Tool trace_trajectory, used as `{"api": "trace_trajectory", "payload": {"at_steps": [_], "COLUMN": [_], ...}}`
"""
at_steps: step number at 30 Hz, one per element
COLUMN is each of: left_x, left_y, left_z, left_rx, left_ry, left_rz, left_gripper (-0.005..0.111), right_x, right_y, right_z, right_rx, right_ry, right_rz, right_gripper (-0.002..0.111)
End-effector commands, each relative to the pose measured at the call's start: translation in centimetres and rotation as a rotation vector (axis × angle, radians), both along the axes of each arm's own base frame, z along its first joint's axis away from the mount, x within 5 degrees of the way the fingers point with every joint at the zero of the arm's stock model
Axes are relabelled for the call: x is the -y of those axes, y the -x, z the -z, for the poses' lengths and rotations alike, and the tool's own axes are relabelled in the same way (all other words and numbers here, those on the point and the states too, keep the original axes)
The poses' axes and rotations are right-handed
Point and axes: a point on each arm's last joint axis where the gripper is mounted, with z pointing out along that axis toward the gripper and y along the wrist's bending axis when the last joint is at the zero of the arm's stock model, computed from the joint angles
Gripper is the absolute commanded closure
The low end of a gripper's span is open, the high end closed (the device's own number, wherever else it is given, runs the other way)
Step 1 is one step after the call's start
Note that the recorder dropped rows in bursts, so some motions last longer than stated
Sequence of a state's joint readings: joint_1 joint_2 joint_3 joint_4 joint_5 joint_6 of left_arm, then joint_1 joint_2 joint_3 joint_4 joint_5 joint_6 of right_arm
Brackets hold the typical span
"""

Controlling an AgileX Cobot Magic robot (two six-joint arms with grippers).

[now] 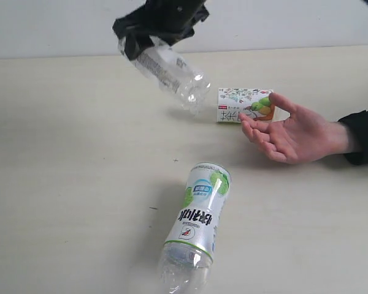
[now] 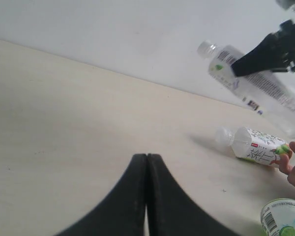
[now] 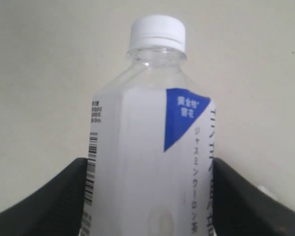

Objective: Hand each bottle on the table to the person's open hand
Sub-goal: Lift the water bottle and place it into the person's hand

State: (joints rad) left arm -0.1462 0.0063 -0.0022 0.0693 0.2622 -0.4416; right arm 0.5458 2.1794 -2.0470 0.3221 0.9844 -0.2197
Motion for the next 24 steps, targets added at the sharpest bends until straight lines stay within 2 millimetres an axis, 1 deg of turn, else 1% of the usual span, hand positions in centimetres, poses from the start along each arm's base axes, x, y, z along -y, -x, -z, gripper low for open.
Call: {"api": "trace_trajectory", "payload": {"at_steps": [1, 2, 4, 5, 6, 8, 9, 11, 12, 13, 14, 15, 17, 18, 20, 23, 24], "left_x": [0.0, 0.0, 0.0, 0.0, 0.0, 0.0, 0.0, 0.0, 0.0, 0.0, 0.0, 0.0, 0.0, 0.0, 0.0, 0.0, 0.0], "left_y": [0.0, 0.0, 0.0, 0.0, 0.0, 0.0, 0.0, 0.0, 0.0, 0.0, 0.0, 0.0, 0.0, 0.0, 0.0, 0.0, 0.0], "left_z": [0.0, 0.0, 0.0, 0.0, 0.0, 0.0, 0.0, 0.0, 0.0, 0.0, 0.0, 0.0, 0.0, 0.0, 0.0, 0.0, 0.0], "left_rx": [0.011, 0.011, 0.011, 0.011, 0.011, 0.011, 0.011, 0.011, 0.011, 0.011, 0.011, 0.011, 0.011, 0.011, 0.011, 0.011, 0.011], "left_ry": [-0.004, -0.004, -0.004, -0.004, -0.004, -0.004, -0.004, -0.004, -0.004, -0.004, -0.004, -0.004, -0.004, -0.004, -0.004, -0.004, -0.004], "left_rz": [0.004, 0.004, 0.004, 0.004, 0.004, 0.004, 0.004, 0.004, 0.004, 0.004, 0.004, 0.004, 0.004, 0.004, 0.004, 0.004, 0.004], "left_gripper": [0.107, 0.107, 0.107, 0.107, 0.107, 0.107, 0.107, 0.107, 0.107, 0.107, 0.107, 0.107, 0.107, 0.107, 0.107, 0.107, 0.107], "right_x": [2.2, 2.8, 4.7, 5.4, 6.7, 8.6, 10.2, 12.5, 14.2, 15.6, 16.7, 18.0, 19.1, 19.5, 19.6, 19.8, 19.8], "right_y": [2.4, 2.7, 3.4, 3.7, 4.3, 5.1, 5.6, 6.6, 7.1, 7.5, 7.9, 8.4, 9.0, 9.4, 9.5, 9.6, 9.3], "right_z": [-5.9, -6.5, -7.7, -7.9, -8.4, -8.1, -7.8, -7.5, -6.5, -6.2, -5.6, -4.4, -2.6, -1.0, 0.4, 1.5, 1.9], "right_rx": [0.042, 0.046, 0.045, 0.035, 0.027, -0.004, -0.014, -0.006, -0.022, -0.011, -0.018, -0.036, -0.080, -0.112, -0.094, -0.080, -0.073], "right_ry": [0.015, 0.030, 0.061, 0.074, 0.079, 0.096, 0.102, 0.096, 0.104, 0.098, 0.101, 0.109, 0.128, 0.142, 0.138, 0.130, 0.126], "right_rz": [0.013, 0.030, 0.079, 0.090, 0.108, 0.139, 0.172, 0.227, 0.270, 0.310, 0.340, 0.377, 0.406, 0.419, 0.434, 0.458, 0.473], "right_gripper": [0.108, 0.108, 0.108, 0.108, 0.108, 0.108, 0.108, 0.108, 0.108, 0.108, 0.108, 0.108, 0.108, 0.108, 0.108, 0.108, 0.108]}}
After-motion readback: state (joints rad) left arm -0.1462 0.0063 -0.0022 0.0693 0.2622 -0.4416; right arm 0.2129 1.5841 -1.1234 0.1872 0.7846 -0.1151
